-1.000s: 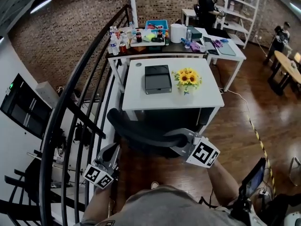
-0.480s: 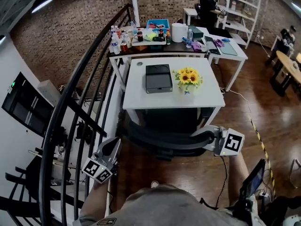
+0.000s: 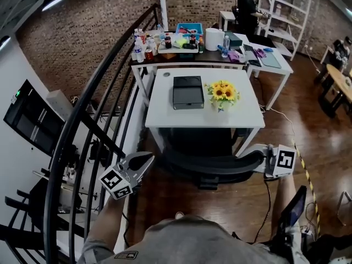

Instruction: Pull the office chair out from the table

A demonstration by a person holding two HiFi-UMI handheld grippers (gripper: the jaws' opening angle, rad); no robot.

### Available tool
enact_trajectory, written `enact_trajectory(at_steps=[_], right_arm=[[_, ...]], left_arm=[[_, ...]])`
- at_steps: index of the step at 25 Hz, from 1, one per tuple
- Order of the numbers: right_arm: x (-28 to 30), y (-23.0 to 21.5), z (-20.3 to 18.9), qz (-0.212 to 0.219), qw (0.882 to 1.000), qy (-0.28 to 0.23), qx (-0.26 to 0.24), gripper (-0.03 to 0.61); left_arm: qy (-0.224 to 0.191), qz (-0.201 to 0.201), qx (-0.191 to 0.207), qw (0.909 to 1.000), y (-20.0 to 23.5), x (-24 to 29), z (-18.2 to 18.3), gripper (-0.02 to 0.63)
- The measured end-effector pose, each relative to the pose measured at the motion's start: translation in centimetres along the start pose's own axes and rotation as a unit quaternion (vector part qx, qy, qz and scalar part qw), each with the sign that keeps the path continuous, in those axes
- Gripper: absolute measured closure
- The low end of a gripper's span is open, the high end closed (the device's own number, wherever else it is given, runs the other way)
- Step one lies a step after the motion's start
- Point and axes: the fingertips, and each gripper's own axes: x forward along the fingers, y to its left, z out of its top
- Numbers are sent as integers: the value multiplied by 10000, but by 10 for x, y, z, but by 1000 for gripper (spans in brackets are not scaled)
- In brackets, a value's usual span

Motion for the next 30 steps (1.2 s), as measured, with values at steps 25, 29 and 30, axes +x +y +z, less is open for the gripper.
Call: enact_trajectory(at_steps=[25, 29, 30], right_arm=[[-9, -2, -1, 273, 9993, 131, 206, 546], [-10, 0, -4, 319, 9992, 199, 134, 545], [-9, 1, -5, 315, 9992, 222, 119, 545]], left_arm=[[2814, -4242, 649, 8583, -80, 89, -34, 572], [2769, -4105, 646, 8664, -81, 90, -35, 577], [2762, -4076, 666, 8678, -81, 90, -36, 577]])
